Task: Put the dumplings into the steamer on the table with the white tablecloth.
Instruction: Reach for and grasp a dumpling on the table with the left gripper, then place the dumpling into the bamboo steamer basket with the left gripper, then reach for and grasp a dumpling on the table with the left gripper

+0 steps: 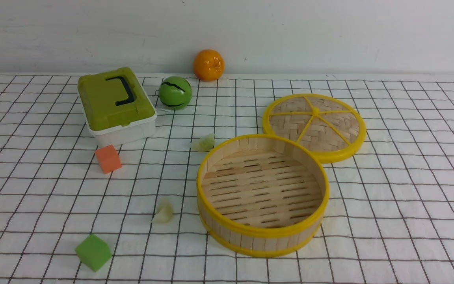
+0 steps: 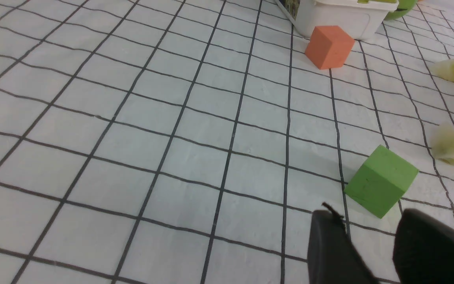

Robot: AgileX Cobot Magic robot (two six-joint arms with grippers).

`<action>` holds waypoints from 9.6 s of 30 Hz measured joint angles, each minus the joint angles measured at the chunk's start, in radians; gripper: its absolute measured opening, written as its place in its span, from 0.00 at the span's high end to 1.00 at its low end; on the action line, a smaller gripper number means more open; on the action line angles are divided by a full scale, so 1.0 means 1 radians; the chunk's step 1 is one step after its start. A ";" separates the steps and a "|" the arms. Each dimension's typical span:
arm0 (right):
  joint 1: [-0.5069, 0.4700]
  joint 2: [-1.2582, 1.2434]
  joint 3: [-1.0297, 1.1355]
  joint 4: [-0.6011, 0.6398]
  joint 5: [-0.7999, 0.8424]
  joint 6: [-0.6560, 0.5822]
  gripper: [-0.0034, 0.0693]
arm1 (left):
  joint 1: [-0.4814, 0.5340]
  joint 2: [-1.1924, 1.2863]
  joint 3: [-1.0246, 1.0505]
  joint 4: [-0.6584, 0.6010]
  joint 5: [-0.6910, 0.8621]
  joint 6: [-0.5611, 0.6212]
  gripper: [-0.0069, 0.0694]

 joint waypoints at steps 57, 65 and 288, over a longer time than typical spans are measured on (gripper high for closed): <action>0.000 0.000 0.000 0.000 0.000 0.000 0.62 | 0.000 0.000 0.000 -0.774 -0.201 -0.363 0.60; 0.000 0.000 0.000 0.000 0.000 0.000 0.62 | 0.000 0.024 -0.289 -0.677 0.122 0.025 0.62; 0.000 0.000 0.000 0.000 0.000 0.000 0.62 | -0.361 1.952 -1.425 -0.220 0.501 0.158 0.15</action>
